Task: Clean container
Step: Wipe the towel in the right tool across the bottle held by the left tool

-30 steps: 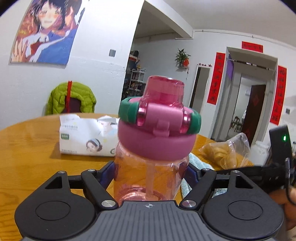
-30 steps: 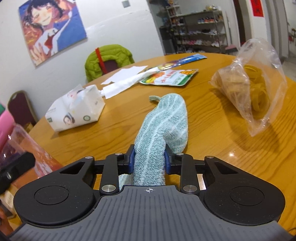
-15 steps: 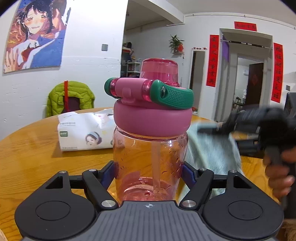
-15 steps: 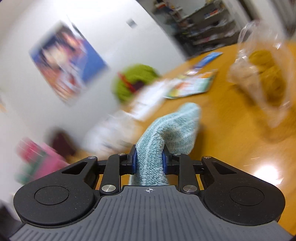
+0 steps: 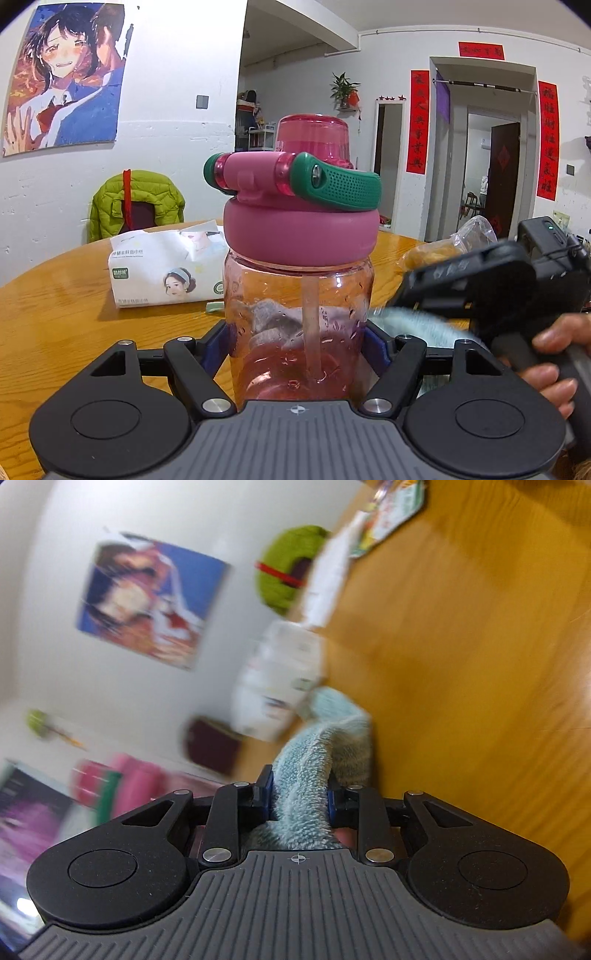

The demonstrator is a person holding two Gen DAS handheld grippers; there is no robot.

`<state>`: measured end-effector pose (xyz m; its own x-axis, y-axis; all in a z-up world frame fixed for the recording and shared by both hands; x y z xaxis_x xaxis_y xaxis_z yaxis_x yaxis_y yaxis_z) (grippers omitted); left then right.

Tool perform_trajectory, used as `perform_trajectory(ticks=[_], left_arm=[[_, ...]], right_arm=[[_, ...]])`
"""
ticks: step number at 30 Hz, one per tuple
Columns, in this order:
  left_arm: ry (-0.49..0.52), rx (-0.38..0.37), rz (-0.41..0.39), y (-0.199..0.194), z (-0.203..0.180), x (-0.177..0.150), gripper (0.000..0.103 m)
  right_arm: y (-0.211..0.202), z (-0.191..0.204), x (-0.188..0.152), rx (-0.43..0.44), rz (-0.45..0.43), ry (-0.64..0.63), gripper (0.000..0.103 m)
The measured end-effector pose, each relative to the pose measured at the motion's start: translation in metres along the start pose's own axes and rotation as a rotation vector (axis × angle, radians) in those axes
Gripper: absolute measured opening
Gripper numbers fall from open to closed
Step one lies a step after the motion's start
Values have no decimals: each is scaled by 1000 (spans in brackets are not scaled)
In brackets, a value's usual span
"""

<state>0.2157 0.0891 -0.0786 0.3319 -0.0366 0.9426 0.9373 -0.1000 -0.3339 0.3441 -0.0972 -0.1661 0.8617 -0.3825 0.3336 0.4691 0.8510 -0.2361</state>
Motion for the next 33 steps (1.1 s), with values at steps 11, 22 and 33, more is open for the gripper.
perform_trajectory(ticks=[11, 22, 33], left_arm=[[21, -58, -4, -1, -9, -1, 71], [2, 229, 30, -23, -39, -12, 86], [3, 96, 21, -11, -21, -13, 69]], right_arm=[[-8, -4, 5, 122, -19, 84, 27], [-20, 14, 6, 35, -97, -112, 28], [-17, 12, 5, 99, -75, -35, 29]])
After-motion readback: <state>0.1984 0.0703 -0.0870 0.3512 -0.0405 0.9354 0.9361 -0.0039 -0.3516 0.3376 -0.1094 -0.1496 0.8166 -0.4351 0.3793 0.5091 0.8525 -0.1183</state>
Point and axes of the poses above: each gripper's, at about its wrist camera, not at the fingertips, and y roughly the way its jaws point, z to its left, x to its top, the point moved 3 cm from there along y, roughly the way its jaws point, and after that the axes turned 5 degrees about x, right-handed, at the moved point
